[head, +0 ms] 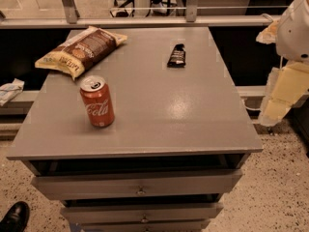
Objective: Move rxbar chocolate near coke can
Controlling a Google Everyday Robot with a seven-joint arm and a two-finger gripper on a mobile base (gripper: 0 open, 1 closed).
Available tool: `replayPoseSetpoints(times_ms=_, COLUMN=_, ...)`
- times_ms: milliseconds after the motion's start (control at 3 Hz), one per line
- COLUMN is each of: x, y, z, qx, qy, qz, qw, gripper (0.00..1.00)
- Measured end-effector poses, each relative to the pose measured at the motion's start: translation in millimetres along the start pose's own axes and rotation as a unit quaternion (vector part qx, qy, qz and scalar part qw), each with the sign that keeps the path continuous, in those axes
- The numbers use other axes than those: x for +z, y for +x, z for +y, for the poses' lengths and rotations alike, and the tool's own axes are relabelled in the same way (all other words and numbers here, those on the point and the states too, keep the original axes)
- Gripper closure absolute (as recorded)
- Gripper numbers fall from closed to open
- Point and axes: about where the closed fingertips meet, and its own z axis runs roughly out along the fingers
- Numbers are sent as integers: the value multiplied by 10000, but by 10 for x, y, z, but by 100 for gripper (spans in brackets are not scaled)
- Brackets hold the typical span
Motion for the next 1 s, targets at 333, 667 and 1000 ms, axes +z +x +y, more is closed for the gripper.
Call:
replayPoseSetpoints(times_ms=333, x=0, y=-10, z=-10, qx=-10, qy=8, qz=-8, qw=10000, gripper=0)
replayPoseSetpoints(times_ms=667, x=116, y=-47, z=-120, qx=4, qy=125, qz=-180, qw=9998, gripper=0)
replayPoseSetpoints(times_ms=1000, x=336, y=-156, z=-418, qx=32, qy=347, qz=-606, qw=9975, gripper=0)
